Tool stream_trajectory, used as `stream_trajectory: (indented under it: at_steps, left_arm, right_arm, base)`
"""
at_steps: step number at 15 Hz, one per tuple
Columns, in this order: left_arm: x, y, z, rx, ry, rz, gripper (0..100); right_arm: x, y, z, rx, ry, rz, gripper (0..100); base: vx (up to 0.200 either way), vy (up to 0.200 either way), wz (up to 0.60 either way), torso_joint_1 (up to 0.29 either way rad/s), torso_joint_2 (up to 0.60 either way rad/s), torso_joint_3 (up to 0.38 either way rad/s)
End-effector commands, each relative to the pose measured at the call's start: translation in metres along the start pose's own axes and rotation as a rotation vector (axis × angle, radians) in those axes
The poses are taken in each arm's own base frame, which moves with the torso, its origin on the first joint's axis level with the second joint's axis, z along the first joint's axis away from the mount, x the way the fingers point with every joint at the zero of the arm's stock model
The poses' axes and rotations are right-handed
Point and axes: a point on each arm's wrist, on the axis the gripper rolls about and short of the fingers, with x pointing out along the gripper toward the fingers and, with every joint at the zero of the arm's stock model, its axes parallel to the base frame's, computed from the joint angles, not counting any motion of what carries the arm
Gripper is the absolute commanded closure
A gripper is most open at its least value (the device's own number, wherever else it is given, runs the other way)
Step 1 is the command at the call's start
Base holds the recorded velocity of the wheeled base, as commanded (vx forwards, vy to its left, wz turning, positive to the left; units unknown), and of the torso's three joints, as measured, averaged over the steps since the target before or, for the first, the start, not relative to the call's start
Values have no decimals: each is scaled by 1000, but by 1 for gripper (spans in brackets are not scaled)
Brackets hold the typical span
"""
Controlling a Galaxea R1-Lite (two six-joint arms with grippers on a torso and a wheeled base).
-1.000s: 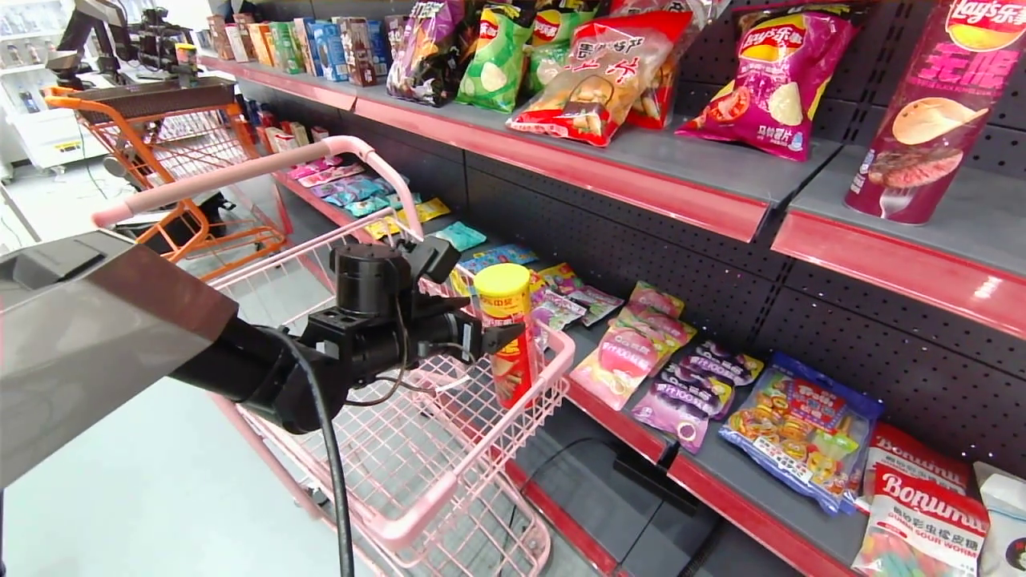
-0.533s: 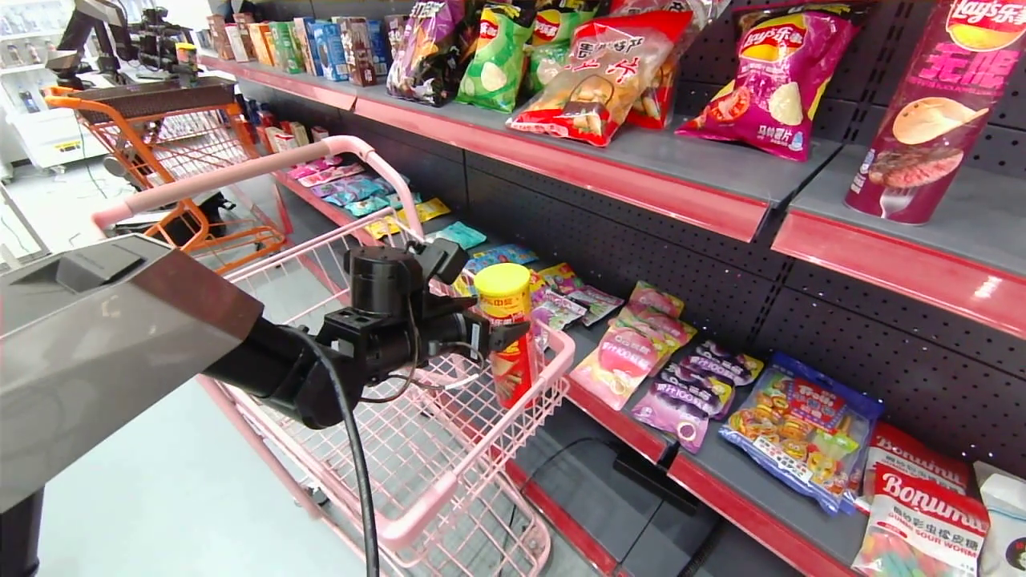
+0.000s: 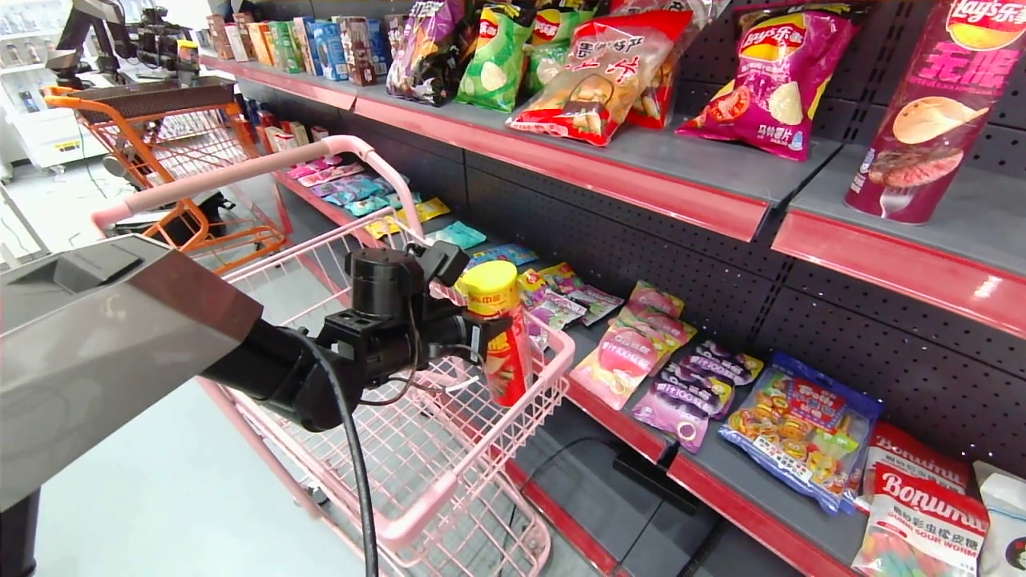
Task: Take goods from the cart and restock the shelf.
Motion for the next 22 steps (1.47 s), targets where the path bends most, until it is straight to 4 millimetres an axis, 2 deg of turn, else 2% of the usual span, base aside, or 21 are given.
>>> stream_trajectory:
  at_steps: [1, 5, 6, 7, 9, 11, 13, 15, 19, 22]
  left_arm:
    - [-32, -8, 31, 5, -66, 3, 100]
    - [-132, -19, 83, 9, -146, 92, 100]
    - [-155, -20, 91, 16, -188, 126, 100]
    - [-187, -25, 98, 26, -239, 164, 100]
    - [-241, -37, 98, 32, -285, 214, 100]
    - [-286, -48, 89, 34, -301, 277, 100]
    - [-314, -55, 68, 66, -315, 348, 100]
    - [-333, -63, 47, 83, -326, 388, 100]
    - [-349, -74, 10, 75, -313, 404, 100]
    - [-355, -77, 9, 73, -314, 421, 100]
  right_arm:
    - [0, 0, 0, -1, 1, 0, 0]
    - [0, 0, 0, 1, 0, 0, 0]
    - [0, 0, 0, 2, 1, 0, 0]
    - [0, 0, 0, 4, 0, 0, 0]
    - [0, 0, 0, 4, 1, 0, 0]
    - [0, 0, 0, 4, 1, 0, 0]
    - [0, 0, 0, 2, 1, -2, 0]
    - [0, 0, 0, 2, 0, -2, 0]
    - [0, 0, 0, 1, 1, -3, 0]
    - [0, 0, 0, 1, 0, -3, 0]
  base:
    - [0, 0, 0, 0, 0, 0]
    - [0, 0, 0, 0, 0, 0]
    - [0, 0, 0, 0, 0, 0]
    - [0, 0, 0, 0, 0, 0]
    - [0, 0, 0, 0, 0, 0]
    - [0, 0, 0, 0, 0, 0]
    - [0, 0, 0, 0, 0, 0]
    - [0, 0, 0, 0, 0, 0]
    - [0, 0, 0, 0, 0, 0]
    - [0, 0, 0, 0, 0, 0]
